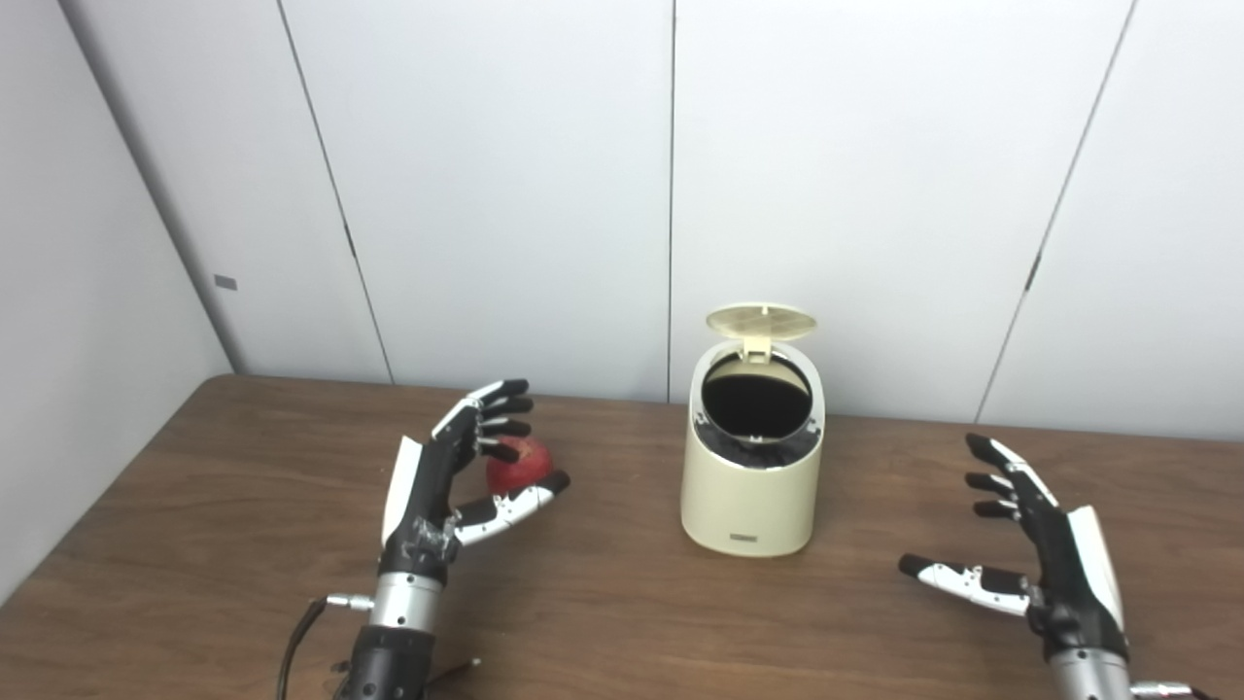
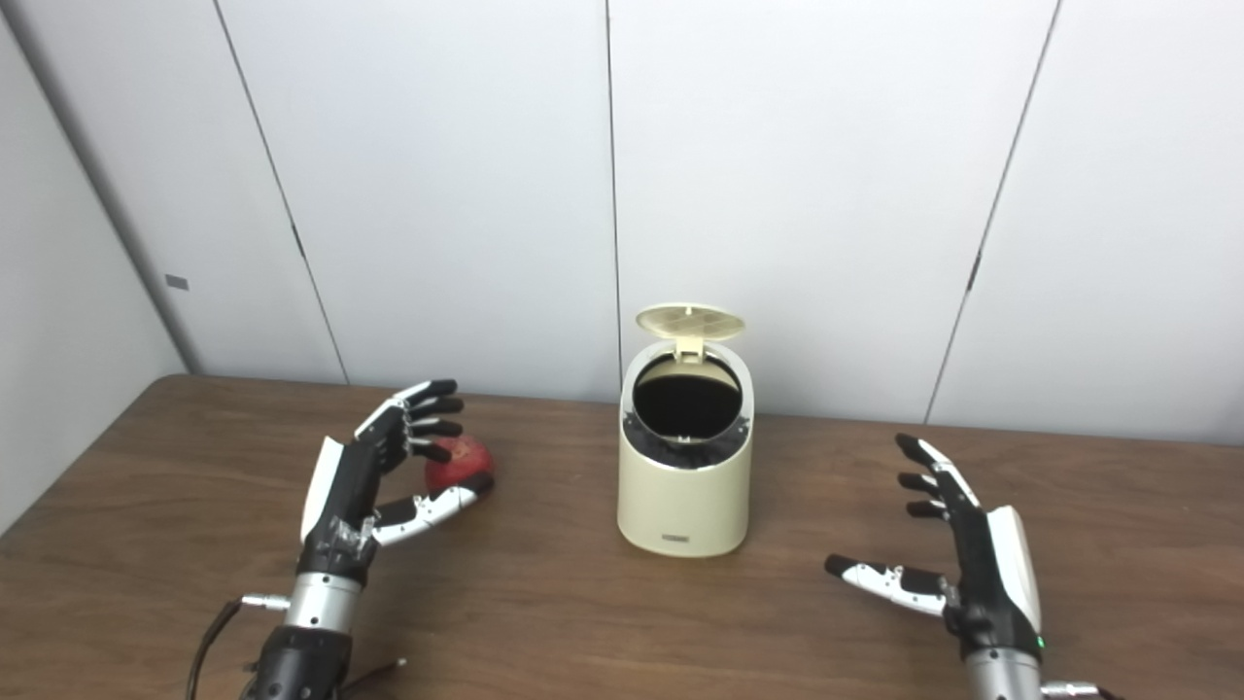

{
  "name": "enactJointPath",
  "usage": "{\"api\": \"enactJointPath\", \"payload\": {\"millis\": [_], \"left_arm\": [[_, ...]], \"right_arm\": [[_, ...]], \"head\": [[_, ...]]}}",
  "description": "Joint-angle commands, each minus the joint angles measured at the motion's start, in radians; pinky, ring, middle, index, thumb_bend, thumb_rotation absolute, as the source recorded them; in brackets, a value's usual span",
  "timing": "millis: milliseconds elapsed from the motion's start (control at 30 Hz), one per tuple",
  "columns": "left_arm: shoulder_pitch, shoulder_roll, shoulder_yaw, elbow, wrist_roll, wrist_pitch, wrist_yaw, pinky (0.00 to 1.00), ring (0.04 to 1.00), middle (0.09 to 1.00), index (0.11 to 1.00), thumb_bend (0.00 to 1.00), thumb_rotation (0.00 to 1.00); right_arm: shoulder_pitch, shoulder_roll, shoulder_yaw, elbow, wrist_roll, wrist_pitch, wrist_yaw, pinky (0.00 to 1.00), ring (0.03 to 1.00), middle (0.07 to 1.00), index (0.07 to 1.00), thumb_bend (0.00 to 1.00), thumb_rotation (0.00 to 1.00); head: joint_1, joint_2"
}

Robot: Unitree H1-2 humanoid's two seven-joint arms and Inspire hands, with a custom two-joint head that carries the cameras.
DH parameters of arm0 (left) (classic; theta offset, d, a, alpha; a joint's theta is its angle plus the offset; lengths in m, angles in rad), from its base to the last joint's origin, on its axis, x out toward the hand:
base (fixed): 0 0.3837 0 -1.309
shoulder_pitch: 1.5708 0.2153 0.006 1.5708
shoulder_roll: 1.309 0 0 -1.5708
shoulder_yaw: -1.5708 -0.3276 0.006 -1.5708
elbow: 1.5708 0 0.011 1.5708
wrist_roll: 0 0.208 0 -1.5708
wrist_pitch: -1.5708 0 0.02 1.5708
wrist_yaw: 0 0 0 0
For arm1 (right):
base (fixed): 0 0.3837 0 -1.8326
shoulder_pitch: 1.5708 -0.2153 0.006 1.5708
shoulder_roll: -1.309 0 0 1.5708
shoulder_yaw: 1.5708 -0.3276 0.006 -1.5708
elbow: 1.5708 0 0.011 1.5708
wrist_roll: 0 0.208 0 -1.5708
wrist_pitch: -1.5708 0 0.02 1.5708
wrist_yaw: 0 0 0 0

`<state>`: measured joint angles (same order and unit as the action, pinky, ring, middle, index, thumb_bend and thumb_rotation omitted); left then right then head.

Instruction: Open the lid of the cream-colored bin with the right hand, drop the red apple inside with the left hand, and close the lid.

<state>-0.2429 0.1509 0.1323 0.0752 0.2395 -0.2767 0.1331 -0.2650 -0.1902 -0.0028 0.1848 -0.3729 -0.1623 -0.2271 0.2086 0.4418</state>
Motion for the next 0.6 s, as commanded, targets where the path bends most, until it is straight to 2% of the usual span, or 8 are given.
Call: {"api": "enactJointPath", "payload": {"millis": [0,167,300,367,500,567], "left_arm": [[-0.048,0.025,0.02,-0.035,0.032,0.013,0.04,0.58,0.681,0.742,0.785,0.74,0.09],[-0.062,0.067,0.043,-0.022,0.113,0.044,0.096,0.61,0.716,0.756,0.782,0.76,0.11],[-0.071,0.094,0.038,0.0,0.184,0.072,0.133,0.65,0.751,0.769,0.782,0.75,0.1],[-0.076,0.104,0.03,0.008,0.219,0.11,0.139,0.69,0.775,0.769,0.782,0.79,0.14],[-0.085,0.12,0.007,0.026,0.275,0.182,0.133,0.72,0.794,0.779,0.801,0.84,0.22],[-0.092,0.128,-0.008,0.048,0.292,0.197,0.135,0.71,0.804,0.786,0.812,0.86,0.22]], "right_arm": [[-0.026,-0.008,-0.005,-0.025,0.011,-0.03,0.001,0.66,0.767,0.858,0.845,0.75,0.05],[-0.022,-0.011,-0.004,-0.049,0.015,-0.013,0.013,0.66,0.763,0.858,0.84,0.74,0.02],[-0.02,-0.012,-0.006,-0.061,0.013,-0.004,0.019,0.66,0.76,0.858,0.837,0.74,0.0],[-0.019,-0.01,-0.005,-0.067,0.01,-0.001,0.021,0.66,0.759,0.854,0.834,0.74,0.01],[-0.014,-0.009,-0.004,-0.091,0.01,0.01,0.031,0.65,0.753,0.852,0.83,0.74,0.01],[-0.011,-0.008,-0.006,-0.099,0.012,0.017,0.035,0.65,0.754,0.853,0.83,0.74,0.0]], "head": [[0.011,-0.001],[0.021,0.0],[0.025,0.002],[0.025,0.002],[0.026,0.006],[0.025,0.007]]}}
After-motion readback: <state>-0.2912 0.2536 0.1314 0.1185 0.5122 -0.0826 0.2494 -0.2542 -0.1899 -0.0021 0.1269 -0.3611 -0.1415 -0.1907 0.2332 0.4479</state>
